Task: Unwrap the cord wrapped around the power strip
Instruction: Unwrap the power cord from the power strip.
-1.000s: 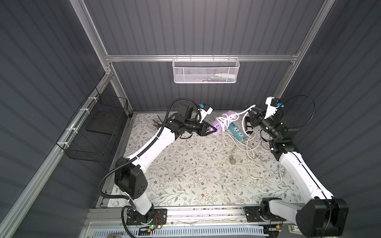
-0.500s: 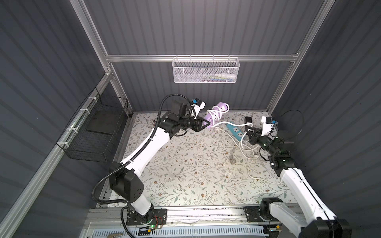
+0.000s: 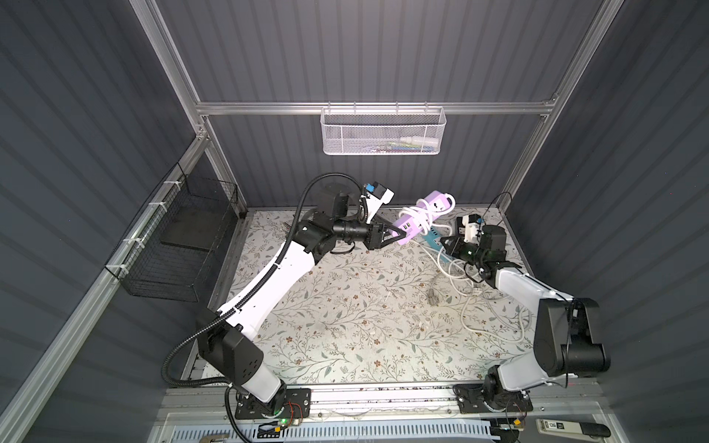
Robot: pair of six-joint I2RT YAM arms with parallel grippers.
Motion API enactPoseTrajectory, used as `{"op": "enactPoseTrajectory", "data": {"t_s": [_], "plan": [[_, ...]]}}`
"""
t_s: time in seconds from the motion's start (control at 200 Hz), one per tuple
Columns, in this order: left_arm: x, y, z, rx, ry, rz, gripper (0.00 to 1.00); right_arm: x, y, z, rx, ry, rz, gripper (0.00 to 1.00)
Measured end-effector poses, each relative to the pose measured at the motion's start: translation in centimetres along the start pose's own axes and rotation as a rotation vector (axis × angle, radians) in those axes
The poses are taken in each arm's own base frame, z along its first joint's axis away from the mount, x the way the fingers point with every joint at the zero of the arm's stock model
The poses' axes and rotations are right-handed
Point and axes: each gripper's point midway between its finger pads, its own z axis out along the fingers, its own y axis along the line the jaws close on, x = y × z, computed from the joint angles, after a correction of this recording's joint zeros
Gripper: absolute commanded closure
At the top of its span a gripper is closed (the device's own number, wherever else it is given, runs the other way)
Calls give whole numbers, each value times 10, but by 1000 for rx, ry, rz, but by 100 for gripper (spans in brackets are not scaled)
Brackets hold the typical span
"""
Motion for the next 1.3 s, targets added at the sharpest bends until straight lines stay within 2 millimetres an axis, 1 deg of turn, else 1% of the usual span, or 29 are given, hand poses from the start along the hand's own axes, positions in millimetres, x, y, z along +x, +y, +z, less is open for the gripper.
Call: {"op": "enactPoseTrajectory", "data": {"t_s": [0.055,0.125,0.205,0.255,0.32,0.38,0.475,0.55,0.605,0.67,0.77,0.881,1.011,1.081,1.141,1.211,1.296], "plan": [[8,-3,10,26,26,-10,100,-24,10,3,-21,-37,-19,100],[20,-3,22,53,64,-31,100,-54,24,2,-44,-85,-47,100],[33,7,33,49,102,-58,100,-88,43,-6,-70,-140,-84,100],[41,17,38,34,123,-77,100,-105,53,-14,-83,-170,-100,100],[51,32,42,0,147,-104,100,-123,64,-30,-97,-206,-117,100],[58,46,44,-36,163,-129,100,-135,70,-51,-100,-236,-126,100],[63,67,41,-95,167,-155,100,-149,76,-85,-91,-285,-139,100],[60,79,35,-139,156,-158,100,-151,78,-113,-76,-320,-144,100],[58,86,31,-172,145,-154,100,-146,75,-131,-59,-336,-141,100],[55,95,25,-218,135,-152,100,-135,69,-146,-34,-340,-128,100],[50,107,15,-302,118,-137,100,-111,54,-158,18,-311,-87,100],[39,110,1,-392,92,-96,100,-82,38,-165,83,-268,-39,100],[23,104,-24,-494,39,-39,100,-52,19,-168,150,-225,19,100],[14,100,-36,-541,9,-10,100,-35,5,-165,187,-195,55,100],[8,98,-46,-577,-19,14,100,-17,-9,-161,218,-158,94,100],[3,97,-53,-609,-39,31,100,5,-25,-155,252,-117,143,100],[-1,98,-57,-631,-51,42,100,32,-42,-149,282,-67,200,100]]}}
